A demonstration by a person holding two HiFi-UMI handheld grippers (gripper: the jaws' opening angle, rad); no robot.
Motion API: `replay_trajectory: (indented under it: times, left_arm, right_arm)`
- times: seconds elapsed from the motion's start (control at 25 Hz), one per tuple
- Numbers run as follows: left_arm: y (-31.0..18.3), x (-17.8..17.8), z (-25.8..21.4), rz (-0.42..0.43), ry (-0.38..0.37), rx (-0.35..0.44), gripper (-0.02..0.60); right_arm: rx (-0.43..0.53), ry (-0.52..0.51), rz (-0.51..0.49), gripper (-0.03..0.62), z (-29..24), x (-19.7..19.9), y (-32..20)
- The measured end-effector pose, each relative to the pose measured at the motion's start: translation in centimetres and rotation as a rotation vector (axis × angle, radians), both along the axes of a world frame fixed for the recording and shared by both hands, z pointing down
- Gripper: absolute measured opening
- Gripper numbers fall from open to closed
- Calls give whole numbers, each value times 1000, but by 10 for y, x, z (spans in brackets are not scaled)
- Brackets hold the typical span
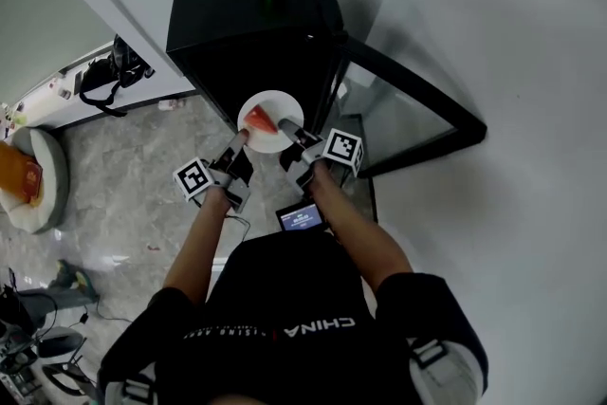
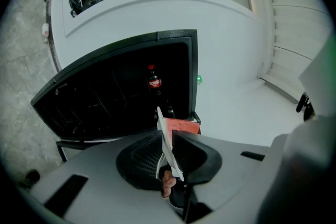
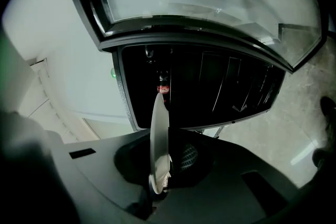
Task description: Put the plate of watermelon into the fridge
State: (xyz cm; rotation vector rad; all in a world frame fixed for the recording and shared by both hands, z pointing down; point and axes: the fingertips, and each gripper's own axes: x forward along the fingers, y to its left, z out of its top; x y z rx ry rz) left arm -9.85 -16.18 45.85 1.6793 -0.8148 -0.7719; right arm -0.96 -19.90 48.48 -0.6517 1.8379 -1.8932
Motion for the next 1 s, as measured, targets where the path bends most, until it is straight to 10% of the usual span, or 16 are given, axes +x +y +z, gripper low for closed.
replay_trajectory:
  times: [1.0]
  left_arm:
    - [-60, -28, 18, 93, 6, -65, 49]
  right_arm:
    - [-2, 32, 21, 25, 11, -36, -54]
